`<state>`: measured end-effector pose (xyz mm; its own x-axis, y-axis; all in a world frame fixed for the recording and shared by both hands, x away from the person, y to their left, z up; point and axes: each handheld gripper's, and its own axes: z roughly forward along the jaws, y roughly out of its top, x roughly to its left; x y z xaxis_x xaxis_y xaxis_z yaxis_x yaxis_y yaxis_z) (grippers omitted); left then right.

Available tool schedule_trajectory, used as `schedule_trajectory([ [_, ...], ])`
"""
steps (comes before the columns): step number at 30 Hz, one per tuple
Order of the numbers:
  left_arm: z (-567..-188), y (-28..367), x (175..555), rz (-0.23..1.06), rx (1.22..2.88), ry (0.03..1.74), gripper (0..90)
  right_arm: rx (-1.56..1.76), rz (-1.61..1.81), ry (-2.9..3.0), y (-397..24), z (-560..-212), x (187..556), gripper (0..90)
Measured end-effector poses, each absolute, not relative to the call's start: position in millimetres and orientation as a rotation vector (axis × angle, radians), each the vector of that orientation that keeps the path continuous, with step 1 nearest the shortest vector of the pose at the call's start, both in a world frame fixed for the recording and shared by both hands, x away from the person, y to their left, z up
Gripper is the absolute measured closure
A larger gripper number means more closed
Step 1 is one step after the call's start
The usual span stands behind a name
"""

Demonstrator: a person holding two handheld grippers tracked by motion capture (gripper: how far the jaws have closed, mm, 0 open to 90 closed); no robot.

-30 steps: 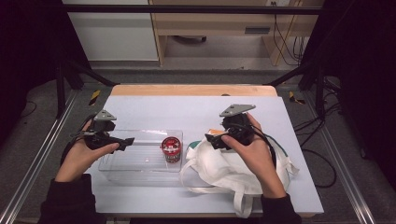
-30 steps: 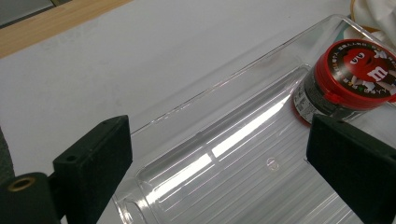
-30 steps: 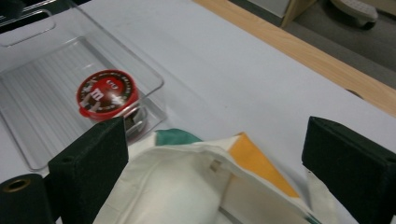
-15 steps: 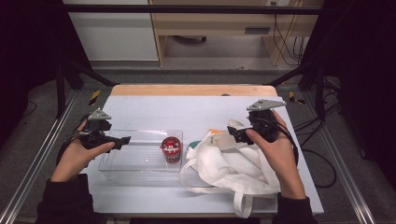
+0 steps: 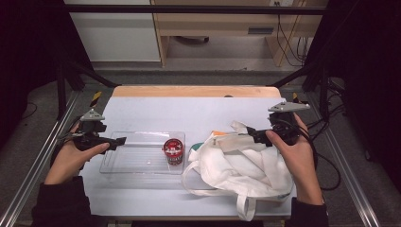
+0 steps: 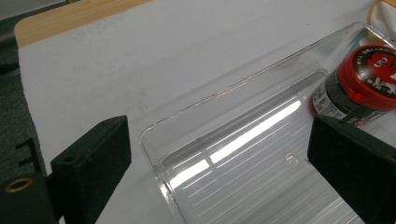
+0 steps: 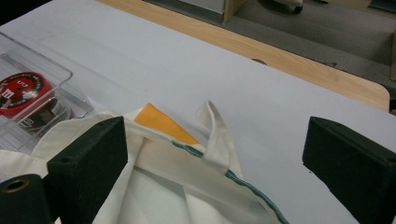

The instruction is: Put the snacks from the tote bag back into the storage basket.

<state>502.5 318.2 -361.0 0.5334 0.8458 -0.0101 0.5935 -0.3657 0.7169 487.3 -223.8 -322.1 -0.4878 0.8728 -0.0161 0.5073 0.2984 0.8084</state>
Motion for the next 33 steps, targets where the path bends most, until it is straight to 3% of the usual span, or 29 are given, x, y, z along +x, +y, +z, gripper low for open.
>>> schedule_trajectory([
  [33,-387.2,333.2,514.4,0.448,2.146,1.228,5.0,1.481,0.864,2.196,-277.0,-392.3,504.5,7.5],
])
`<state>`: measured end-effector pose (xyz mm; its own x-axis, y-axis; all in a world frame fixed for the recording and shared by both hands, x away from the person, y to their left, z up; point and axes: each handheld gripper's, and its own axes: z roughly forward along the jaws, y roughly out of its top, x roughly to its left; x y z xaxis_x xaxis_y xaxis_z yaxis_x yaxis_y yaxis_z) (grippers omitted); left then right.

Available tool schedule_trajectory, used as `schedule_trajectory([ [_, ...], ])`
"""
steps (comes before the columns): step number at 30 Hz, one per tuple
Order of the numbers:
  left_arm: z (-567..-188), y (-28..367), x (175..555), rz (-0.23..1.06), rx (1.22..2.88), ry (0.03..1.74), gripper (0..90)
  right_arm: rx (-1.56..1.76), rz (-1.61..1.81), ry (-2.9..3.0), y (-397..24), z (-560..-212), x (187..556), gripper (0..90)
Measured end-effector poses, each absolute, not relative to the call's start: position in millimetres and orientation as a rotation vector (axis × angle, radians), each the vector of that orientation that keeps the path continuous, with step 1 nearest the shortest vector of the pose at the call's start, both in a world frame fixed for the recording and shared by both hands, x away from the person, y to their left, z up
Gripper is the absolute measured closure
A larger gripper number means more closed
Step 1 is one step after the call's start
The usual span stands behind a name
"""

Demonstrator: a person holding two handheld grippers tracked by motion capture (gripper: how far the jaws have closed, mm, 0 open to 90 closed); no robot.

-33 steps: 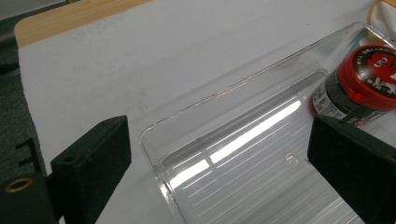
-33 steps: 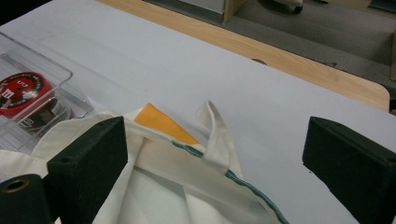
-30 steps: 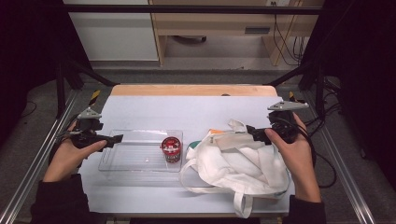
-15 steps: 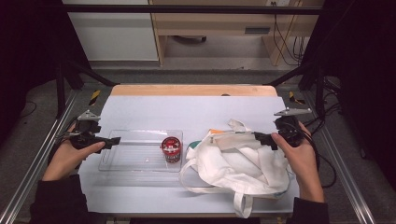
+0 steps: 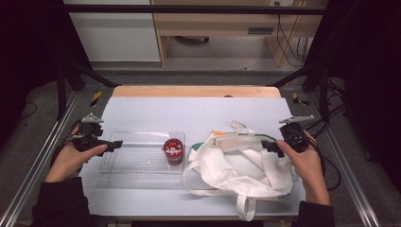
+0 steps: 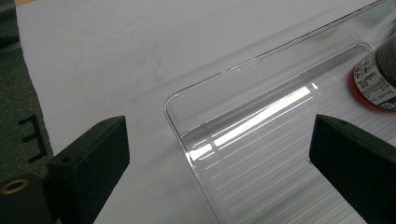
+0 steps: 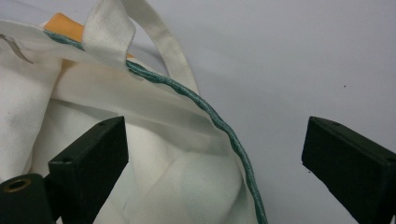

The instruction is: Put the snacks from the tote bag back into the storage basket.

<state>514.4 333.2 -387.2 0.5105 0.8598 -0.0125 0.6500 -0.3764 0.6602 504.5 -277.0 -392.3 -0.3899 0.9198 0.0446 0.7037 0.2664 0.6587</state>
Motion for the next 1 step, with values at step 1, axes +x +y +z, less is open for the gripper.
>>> schedule_trajectory([
  [1,-387.2,333.2,514.4,0.448,2.146,1.228,5.0,1.471,0.868,2.202,-277.2,-392.3,504.8,7.4],
])
